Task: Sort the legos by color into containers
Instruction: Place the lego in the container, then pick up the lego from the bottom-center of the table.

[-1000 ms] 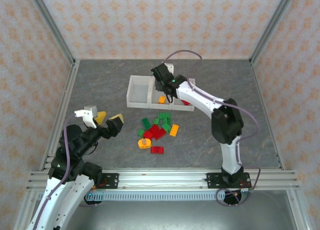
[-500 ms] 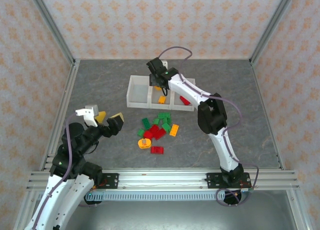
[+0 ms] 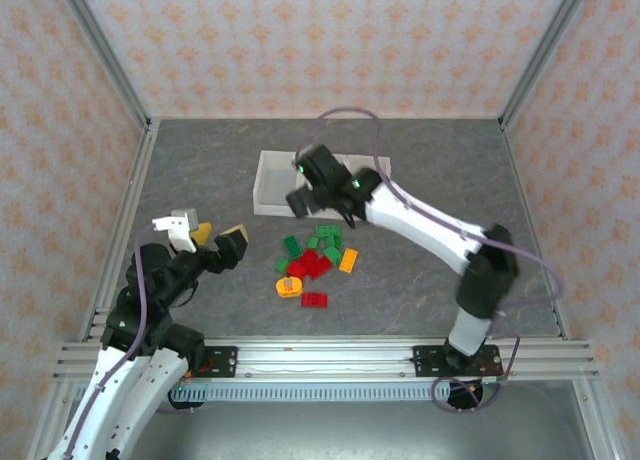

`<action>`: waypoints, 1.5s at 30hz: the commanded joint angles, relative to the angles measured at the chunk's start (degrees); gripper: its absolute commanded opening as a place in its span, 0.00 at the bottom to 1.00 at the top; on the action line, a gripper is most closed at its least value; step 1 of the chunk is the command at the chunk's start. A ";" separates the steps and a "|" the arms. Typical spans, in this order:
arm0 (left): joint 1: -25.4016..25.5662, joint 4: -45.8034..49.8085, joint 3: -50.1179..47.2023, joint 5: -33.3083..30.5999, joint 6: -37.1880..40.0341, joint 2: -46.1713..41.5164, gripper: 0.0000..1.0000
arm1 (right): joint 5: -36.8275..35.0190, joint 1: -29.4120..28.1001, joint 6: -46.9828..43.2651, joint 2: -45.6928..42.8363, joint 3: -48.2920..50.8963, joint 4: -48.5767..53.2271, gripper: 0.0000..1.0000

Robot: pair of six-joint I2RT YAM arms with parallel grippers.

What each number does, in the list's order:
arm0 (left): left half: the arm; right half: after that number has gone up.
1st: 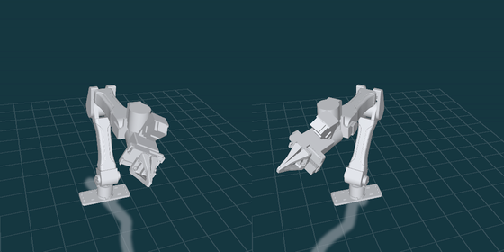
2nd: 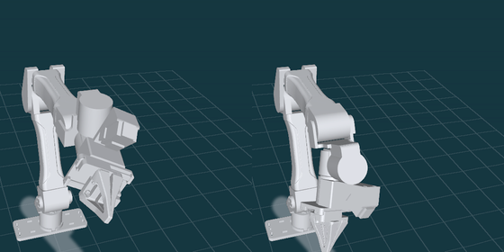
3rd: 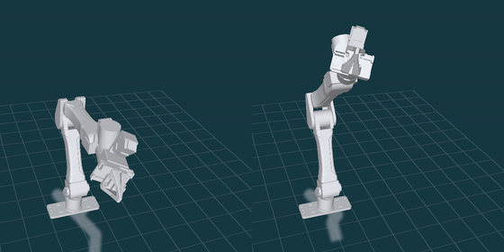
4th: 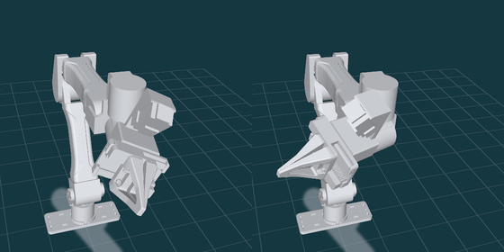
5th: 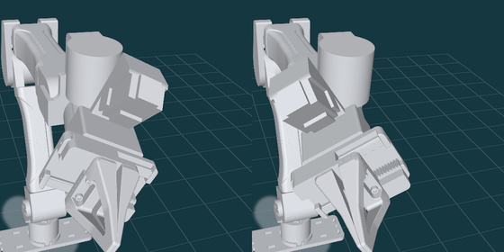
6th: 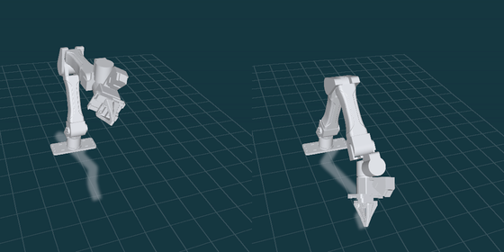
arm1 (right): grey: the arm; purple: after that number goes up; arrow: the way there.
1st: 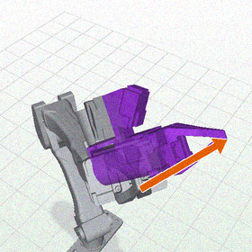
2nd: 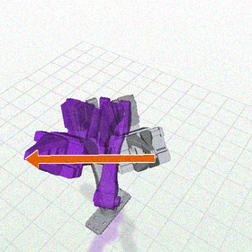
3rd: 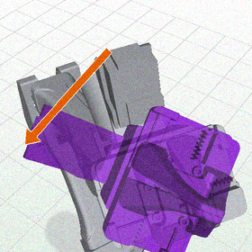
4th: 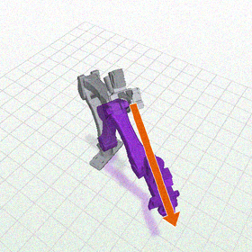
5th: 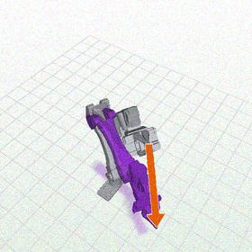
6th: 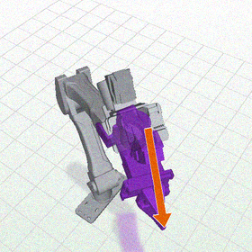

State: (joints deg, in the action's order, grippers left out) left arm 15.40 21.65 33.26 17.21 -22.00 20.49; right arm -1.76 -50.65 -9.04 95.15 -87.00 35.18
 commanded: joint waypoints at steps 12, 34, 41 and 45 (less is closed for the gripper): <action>0.60 5.97 5.91 7.80 1.61 5.95 0.99 | 17.07 -3.30 -35.08 -15.14 33.89 -6.79 0.97; 0.60 3.67 4.21 5.49 0.73 6.34 0.99 | 26.50 -6.17 -39.83 -10.50 41.75 -22.47 0.87; 0.69 3.54 4.05 5.64 0.73 8.38 0.99 | 28.67 -6.79 -38.80 -7.34 40.97 -22.29 0.84; 0.69 3.12 3.73 5.65 0.73 8.77 0.99 | 29.09 -6.85 -38.07 -4.90 39.92 -22.44 0.80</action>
State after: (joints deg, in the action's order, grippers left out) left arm 15.40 25.56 37.32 22.13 -21.37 29.12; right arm 26.09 -57.23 -47.77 88.75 -45.12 13.61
